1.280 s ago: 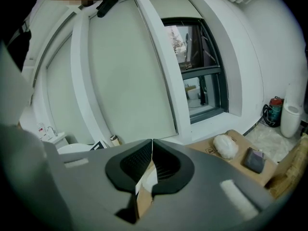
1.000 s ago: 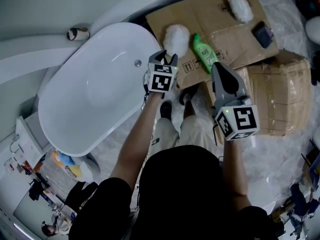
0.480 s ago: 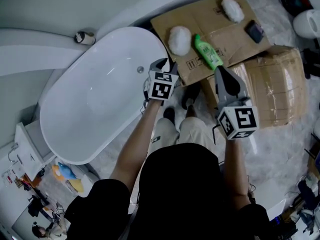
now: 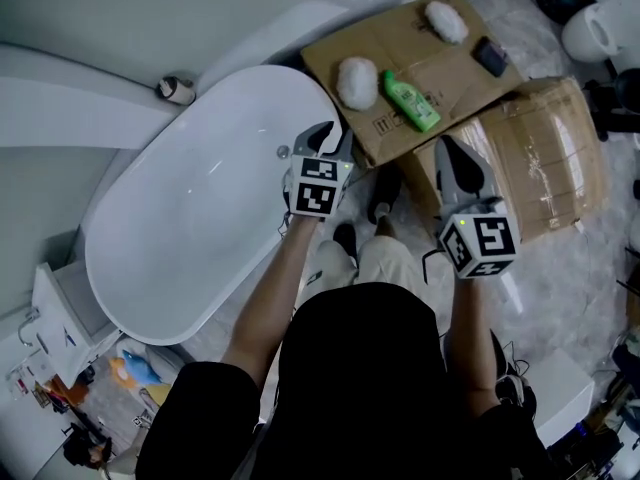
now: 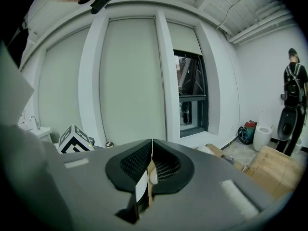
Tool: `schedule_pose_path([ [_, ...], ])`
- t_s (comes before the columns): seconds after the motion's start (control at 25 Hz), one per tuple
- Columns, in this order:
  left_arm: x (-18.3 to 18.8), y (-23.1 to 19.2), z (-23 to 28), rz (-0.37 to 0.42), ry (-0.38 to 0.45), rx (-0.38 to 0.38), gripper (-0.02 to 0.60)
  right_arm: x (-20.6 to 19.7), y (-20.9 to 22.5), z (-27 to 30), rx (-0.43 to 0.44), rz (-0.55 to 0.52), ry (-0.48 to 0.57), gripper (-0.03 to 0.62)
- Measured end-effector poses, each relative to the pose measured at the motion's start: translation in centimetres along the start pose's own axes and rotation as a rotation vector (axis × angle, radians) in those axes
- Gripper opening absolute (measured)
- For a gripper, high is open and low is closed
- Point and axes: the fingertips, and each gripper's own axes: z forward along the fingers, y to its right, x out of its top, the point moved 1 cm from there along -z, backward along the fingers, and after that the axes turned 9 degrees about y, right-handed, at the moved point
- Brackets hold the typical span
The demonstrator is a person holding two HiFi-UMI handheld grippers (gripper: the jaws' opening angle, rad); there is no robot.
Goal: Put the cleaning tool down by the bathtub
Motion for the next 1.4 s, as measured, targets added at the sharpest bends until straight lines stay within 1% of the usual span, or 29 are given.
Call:
schedule_pose_path([
  [0.24, 2.1, 1.5, -4.1, 0.027, 0.067, -0.032, 0.103, 1.4, -1.2, -3.0, -0.035, -0.013, 0.034, 0.011],
  [0.44, 4.3, 2.6, -6.5, 0.046, 0.125, -0.061, 0.095, 2.7, -1.7, -4.7, -0.060, -0.026, 0.066, 0.011],
  [0.8, 7.2, 5.3, -10.3, 0.060, 0.212, -0.102, 0.080, 5.0, -2.7, -7.4, -0.065, -0.057, 0.109, 0.011],
  [1.0, 9.1, 6.7, -12.3, 0.070, 0.272, -0.107, 0.067, 6.1, -3.5, -8.5, -0.050, -0.066, 0.136, 0.011],
  [1.4, 9.6, 8.8, -15.9, 0.076, 0.327, -0.091, 0.049, 5.5, -6.8, -10.5, 0.019, -0.059, 0.144, 0.011],
])
